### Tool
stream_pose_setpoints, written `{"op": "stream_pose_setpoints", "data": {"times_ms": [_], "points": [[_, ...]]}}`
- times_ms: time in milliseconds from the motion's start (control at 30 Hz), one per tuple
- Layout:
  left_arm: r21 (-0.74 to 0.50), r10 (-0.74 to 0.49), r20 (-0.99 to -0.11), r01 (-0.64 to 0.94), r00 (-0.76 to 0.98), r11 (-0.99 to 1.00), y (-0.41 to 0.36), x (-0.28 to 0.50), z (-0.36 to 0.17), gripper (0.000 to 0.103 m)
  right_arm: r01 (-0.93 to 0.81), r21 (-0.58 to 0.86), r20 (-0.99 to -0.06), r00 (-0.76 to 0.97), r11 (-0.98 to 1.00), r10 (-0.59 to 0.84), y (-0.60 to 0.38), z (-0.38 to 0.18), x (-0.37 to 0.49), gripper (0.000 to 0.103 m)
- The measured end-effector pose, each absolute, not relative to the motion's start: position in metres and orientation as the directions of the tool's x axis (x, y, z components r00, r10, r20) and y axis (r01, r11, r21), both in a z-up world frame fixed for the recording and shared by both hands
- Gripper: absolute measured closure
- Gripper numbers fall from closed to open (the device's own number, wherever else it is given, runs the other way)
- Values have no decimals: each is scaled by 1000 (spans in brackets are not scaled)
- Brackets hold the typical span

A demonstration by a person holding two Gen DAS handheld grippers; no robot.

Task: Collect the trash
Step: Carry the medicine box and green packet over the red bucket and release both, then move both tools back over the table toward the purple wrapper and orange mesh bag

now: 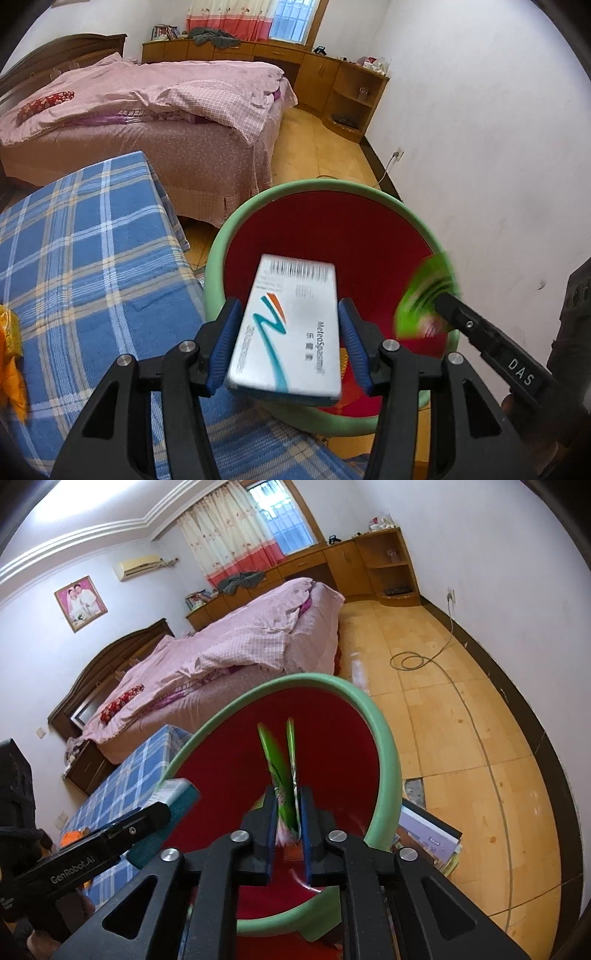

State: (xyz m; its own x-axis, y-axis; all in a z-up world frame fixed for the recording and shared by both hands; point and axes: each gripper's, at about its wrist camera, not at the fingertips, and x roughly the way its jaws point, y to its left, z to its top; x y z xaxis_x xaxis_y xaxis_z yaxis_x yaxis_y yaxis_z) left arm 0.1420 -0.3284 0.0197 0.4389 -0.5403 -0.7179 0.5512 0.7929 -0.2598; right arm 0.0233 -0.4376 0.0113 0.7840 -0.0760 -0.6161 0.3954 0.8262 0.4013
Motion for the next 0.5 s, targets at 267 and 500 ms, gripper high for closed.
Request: {"op": "stream_pose_setpoints", "data": {"times_ms": [267, 500], "points": [[-268, -542, -726, 553, 422, 789, -329, 143, 20, 49, 394, 432, -600, 797, 811, -68, -439, 15, 14, 76], [-280, -544, -725, 541, 422, 793, -320, 137, 30, 49, 392, 432, -592, 803, 812, -73, -433, 25, 5, 76]]}}
